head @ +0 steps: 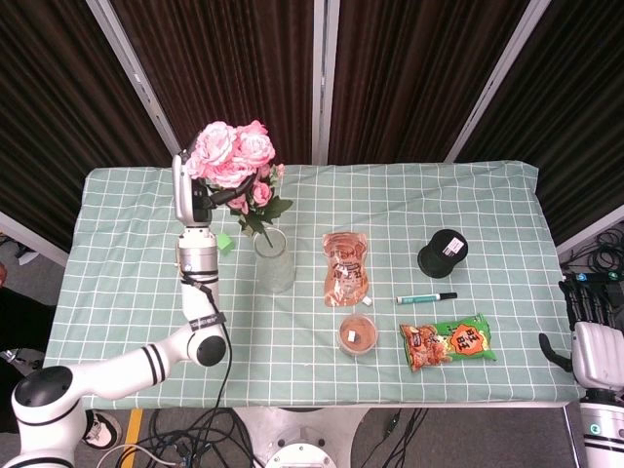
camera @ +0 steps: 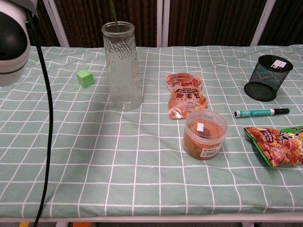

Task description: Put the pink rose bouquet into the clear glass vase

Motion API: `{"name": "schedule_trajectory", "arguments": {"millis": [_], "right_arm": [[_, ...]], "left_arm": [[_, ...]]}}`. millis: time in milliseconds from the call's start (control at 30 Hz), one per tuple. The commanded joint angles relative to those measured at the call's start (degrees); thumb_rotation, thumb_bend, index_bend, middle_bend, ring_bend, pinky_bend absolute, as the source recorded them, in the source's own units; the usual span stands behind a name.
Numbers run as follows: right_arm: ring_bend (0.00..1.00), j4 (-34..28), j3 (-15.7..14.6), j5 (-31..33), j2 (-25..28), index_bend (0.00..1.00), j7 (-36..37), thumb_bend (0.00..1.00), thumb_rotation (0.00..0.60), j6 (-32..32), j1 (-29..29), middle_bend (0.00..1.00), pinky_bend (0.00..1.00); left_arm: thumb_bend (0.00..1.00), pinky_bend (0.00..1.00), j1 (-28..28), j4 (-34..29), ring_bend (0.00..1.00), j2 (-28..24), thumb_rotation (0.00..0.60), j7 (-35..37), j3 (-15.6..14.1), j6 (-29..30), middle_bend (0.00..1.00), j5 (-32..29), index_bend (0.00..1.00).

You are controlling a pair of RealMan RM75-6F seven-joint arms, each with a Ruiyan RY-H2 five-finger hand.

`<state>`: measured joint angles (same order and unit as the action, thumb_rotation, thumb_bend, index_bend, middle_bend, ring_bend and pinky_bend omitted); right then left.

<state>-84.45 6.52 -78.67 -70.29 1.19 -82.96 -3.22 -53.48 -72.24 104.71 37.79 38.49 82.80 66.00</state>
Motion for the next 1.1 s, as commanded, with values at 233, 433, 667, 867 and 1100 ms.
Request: {"name": "schedule_trajectory", "arguments": {"millis": [233,433,667,867,1100], "right_arm": [[0.0,0.72,-0.06,0.55,-0.45,0.0,0.19,0.25,0.6,1.0,-0.21,0.0,0.0],[0.0,0.93,0.04,0.62,-0.62,0.0,0.22,0.25,0.6,1.16,-0.34,0.0,0.0],[0.0,1.18,0.0,0.77,-0.73,0.0,0.42,0.25,0.6,1.43,-0.34,0.0,0.0],[0.0,1.26,0.16,0.83,-0.74,0.0,0.56,0.25,0.6,1.41,-0.39,0.0,0.0],[0.0,0.96,0.18,0.61,-0.68,0.0,0.36,0.25,0.6,1.25,-0.44,0.0,0.0]], "left_arm": [[0.17,0.47,1.04,6.98,0.37,4.1,0.6,3.26,-5.38,1.94,0.4,4.77,0.41],[0.12,0.42,1.62,10.64,0.32,6.74,0.6,6.94,-7.63,3.33,0.34,7.43,0.35],[0.02,0.29,2.0,14.93,0.2,8.76,0.6,9.72,-10.18,5.91,0.17,11.4,0.19],[0.0,0.24,2.63,14.61,0.16,8.4,0.6,10.29,-10.71,6.59,0.12,12.63,0.14],[0.0,0.24,3.43,13.04,0.16,7.39,0.6,9.71,-10.3,7.15,0.11,12.96,0.14]]}}
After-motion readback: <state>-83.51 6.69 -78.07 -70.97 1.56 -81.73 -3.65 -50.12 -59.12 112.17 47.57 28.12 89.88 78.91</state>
